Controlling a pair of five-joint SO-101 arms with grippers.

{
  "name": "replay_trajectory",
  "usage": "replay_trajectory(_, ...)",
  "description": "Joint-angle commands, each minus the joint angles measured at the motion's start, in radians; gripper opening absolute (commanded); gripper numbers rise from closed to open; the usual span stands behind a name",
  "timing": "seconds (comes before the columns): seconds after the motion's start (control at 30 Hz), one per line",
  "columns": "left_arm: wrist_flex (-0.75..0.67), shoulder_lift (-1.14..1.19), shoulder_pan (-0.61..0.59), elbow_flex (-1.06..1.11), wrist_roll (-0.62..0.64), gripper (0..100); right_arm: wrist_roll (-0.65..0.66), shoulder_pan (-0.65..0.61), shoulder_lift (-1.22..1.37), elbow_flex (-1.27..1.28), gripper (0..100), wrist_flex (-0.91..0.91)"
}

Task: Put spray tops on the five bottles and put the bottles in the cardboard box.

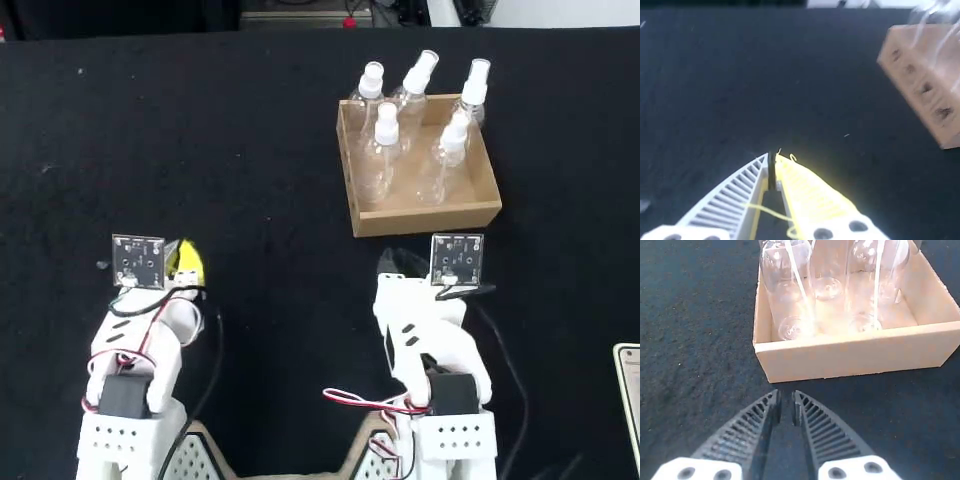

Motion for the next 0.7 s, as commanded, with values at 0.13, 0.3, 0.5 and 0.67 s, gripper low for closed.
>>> replay_trajectory(0.13, 0.206, -0.017, -0.176, 0.021, -0.002, 3, 0.009, -0.014, -0.008, -0.002, 3.6, 0.147)
replay_trajectory(0.3, 0.313, -0.017, -0.193, 0.021, 0.003, 3, 0.009, -0.015, -0.018, -0.002, 3.6, 0.39)
replay_trajectory(0.5, 0.511, -0.017, -0.191, 0.021, 0.0, 3, 0.009, -0.011, -0.018, -0.002, 3.5, 0.448)
replay_trajectory(0.67, 0.535, -0.017, -0.197, 0.021, 0.005, 3, 0.009, -0.011, -0.018, -0.002, 3.4, 0.448)
